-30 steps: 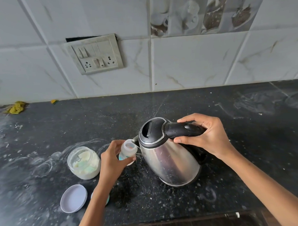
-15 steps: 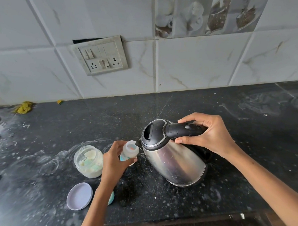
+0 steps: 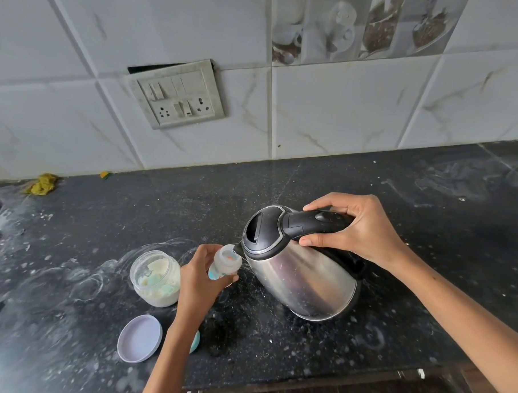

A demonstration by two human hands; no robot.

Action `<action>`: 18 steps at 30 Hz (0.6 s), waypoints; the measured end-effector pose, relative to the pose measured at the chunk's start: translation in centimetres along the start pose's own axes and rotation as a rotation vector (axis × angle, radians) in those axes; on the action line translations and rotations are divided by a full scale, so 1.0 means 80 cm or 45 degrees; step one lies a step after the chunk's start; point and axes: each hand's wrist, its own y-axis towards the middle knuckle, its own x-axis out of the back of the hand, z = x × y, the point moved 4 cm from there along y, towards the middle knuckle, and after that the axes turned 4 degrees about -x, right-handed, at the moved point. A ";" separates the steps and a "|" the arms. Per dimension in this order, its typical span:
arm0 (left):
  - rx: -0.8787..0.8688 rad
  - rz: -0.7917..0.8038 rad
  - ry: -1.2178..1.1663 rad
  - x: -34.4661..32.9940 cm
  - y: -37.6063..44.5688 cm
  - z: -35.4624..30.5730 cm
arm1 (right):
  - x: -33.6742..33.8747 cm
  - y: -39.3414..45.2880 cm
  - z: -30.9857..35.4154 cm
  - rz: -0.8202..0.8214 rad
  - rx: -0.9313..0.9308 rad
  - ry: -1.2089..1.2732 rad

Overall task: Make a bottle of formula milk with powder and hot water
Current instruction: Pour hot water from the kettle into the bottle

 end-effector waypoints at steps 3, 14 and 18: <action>0.000 -0.001 -0.008 0.001 0.000 -0.001 | -0.001 0.002 0.001 -0.002 0.017 -0.040; -0.009 -0.006 -0.022 0.003 0.001 0.000 | -0.004 0.005 0.004 0.009 0.016 -0.075; -0.001 -0.009 -0.018 0.004 0.001 0.004 | -0.006 0.005 0.005 0.018 0.026 -0.084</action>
